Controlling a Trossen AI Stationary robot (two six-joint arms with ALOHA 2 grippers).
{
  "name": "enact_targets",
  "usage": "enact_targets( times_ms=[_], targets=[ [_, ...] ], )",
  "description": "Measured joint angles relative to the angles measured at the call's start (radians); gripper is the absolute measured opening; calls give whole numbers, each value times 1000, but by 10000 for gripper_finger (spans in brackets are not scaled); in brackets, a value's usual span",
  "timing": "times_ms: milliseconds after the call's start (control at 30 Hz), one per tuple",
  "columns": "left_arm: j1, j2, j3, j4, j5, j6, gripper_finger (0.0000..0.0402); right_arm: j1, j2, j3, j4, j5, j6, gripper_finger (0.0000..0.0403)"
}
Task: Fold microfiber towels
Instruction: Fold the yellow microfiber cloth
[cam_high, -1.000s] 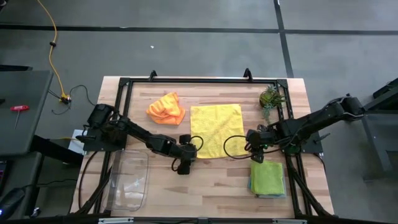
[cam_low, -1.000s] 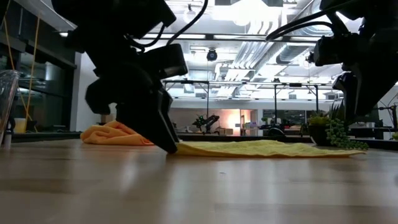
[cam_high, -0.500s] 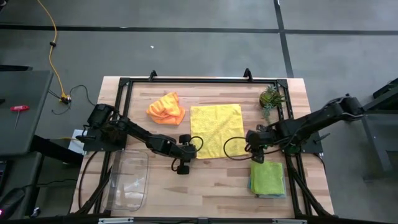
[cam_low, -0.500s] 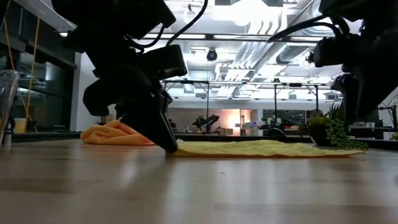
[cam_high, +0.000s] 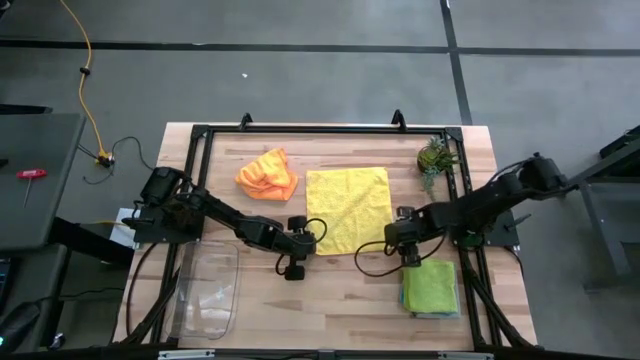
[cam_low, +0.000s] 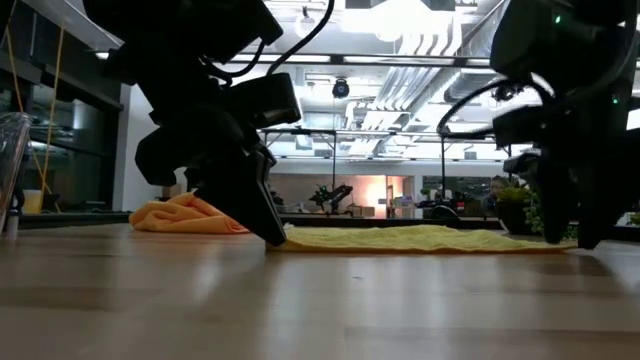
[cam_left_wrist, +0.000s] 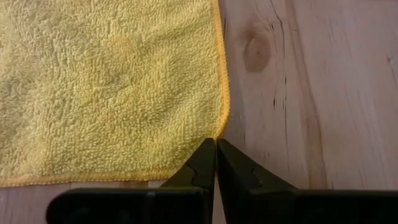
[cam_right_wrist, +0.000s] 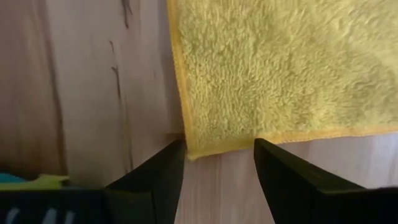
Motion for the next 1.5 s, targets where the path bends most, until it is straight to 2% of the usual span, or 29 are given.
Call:
enact_targets(
  times_ms=[367,800,967,1133,1267,1500],
  targets=[
    [0,-1,0,-1,-2,-23,1,40,29,3,7,32,-17,133],
    [0,-24,0,-27,-1,-25,0,67,9,-2,-7,23,157,8],
    [2,-66,0,-76,2,-25,0,32,-35,-3,-13,-46,219,7],
    [7,-125,-1,-123,19,-26,0,-12,-89,-3,-11,-212,242,3],
    [40,-180,0,-136,58,-50,0,-52,-146,-2,-9,-300,278,1],
    [164,-245,0,-135,58,-68,0,-140,-260,-1,1,-314,375,1]
  ],
)
